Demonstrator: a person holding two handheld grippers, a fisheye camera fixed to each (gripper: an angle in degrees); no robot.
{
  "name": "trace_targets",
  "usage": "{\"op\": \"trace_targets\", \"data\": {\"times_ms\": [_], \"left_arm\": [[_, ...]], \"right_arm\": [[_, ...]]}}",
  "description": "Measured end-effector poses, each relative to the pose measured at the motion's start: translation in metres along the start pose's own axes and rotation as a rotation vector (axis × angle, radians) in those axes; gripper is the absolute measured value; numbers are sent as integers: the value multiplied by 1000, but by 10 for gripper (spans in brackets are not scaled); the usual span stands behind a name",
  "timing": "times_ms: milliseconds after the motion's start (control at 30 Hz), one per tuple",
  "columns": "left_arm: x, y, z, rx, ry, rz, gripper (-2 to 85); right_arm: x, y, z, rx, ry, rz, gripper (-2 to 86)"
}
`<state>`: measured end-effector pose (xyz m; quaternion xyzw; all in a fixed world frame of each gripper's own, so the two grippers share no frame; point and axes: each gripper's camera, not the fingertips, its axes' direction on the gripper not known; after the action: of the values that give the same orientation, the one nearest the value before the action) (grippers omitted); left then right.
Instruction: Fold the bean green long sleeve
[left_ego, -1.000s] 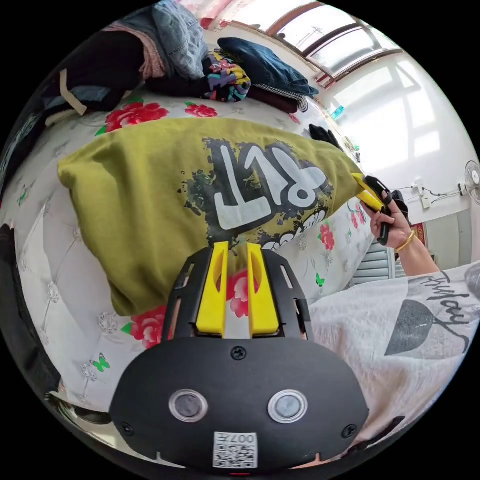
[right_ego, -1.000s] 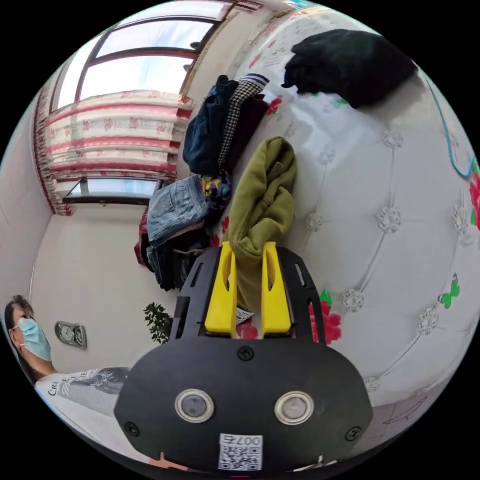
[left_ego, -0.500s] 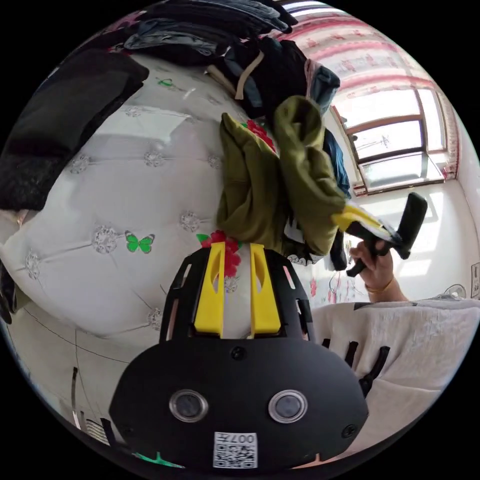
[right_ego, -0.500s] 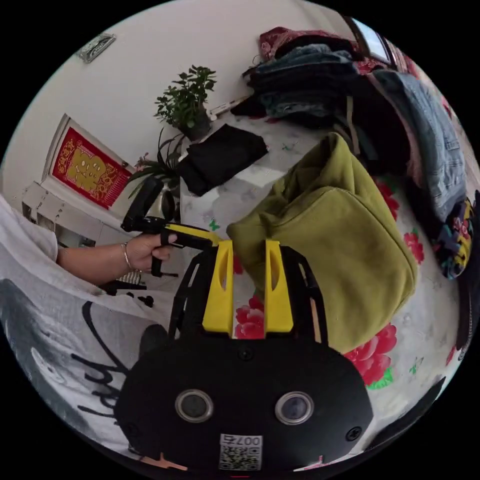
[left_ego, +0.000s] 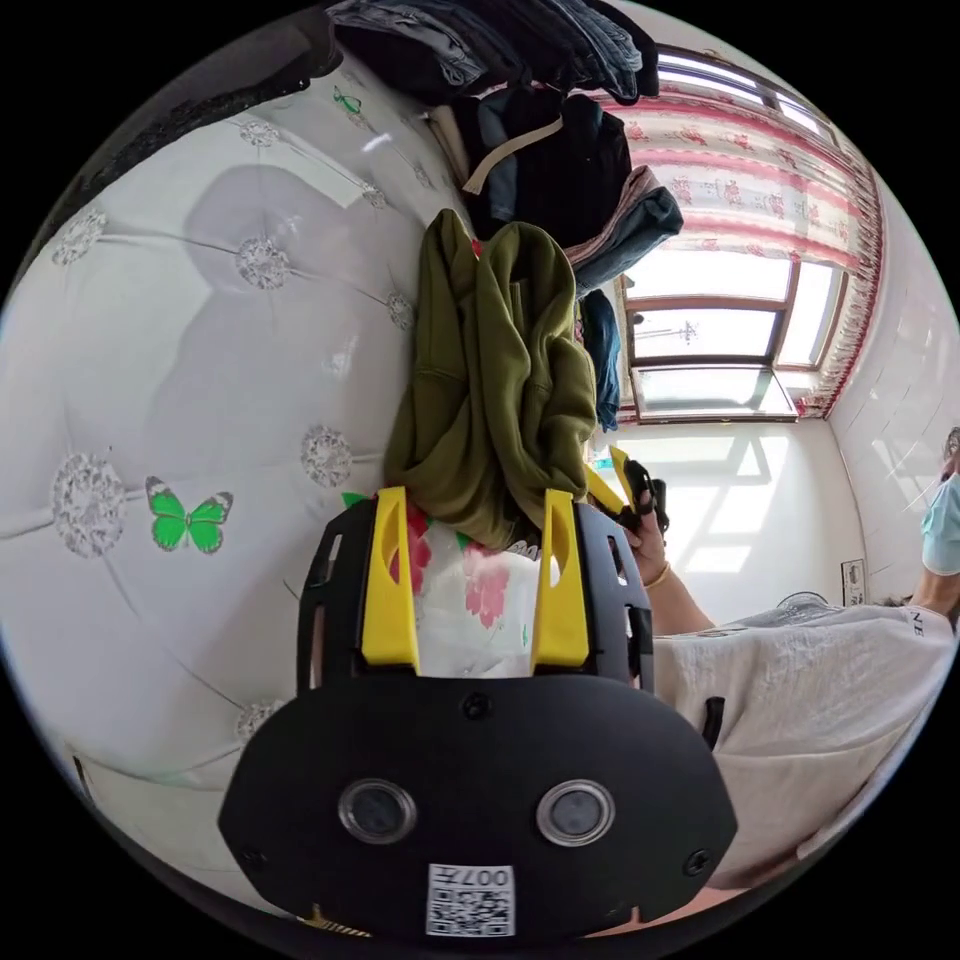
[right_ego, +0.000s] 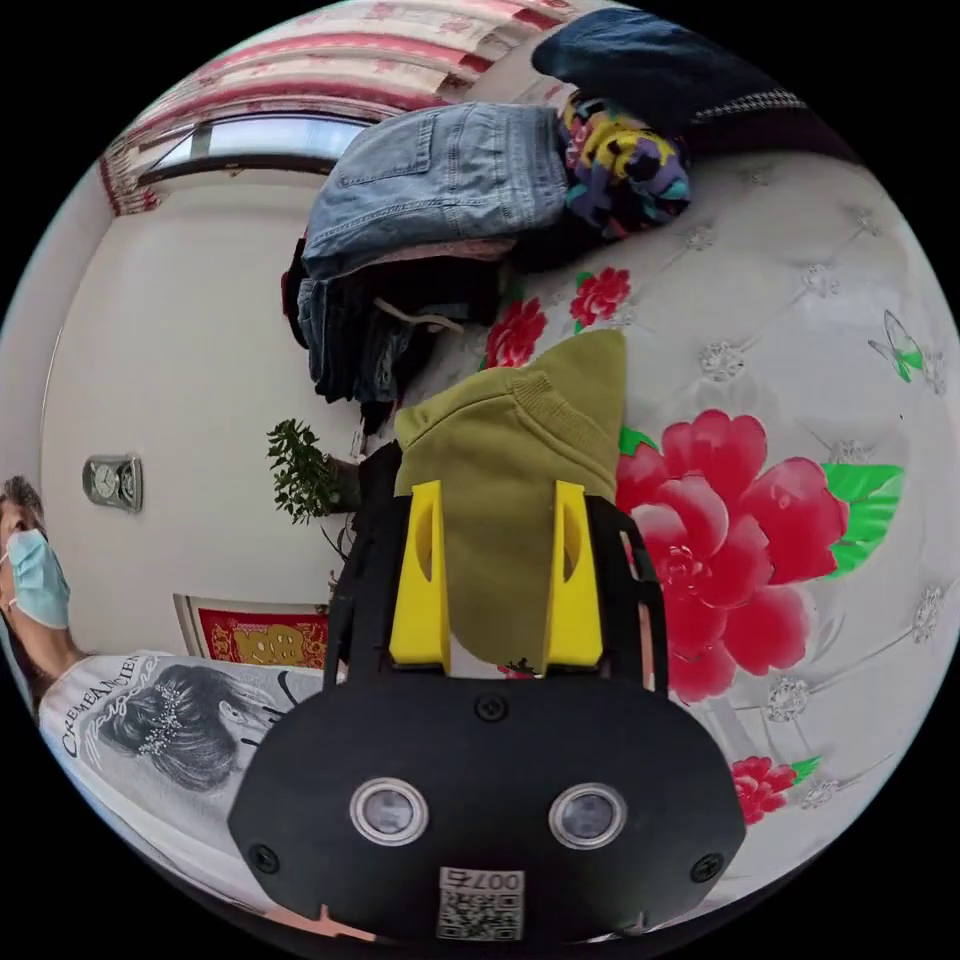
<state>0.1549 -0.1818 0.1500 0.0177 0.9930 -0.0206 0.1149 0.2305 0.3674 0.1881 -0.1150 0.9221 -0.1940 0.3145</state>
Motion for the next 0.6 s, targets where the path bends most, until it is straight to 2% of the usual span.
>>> {"op": "trace_targets", "data": {"times_ms": [167,300,400,533,600], "left_arm": [[-10,-6,-19,-86,32,30,202],[-11,7,-50,-102,-35,69,209],[-18,12,-58,-101,-43,60,215],[-24,0,-28,-116,103,36,228],[-27,-8,-17,-126,99,46,220]], "right_arm": [[42,-1,-4,46,-77,171,140],[38,-8,-20,83,-63,158,151],[36,-13,-23,24,54,119,160],[47,-26,17,-118,1,135,158],[51,-30,32,-143,-27,163,149]]}}
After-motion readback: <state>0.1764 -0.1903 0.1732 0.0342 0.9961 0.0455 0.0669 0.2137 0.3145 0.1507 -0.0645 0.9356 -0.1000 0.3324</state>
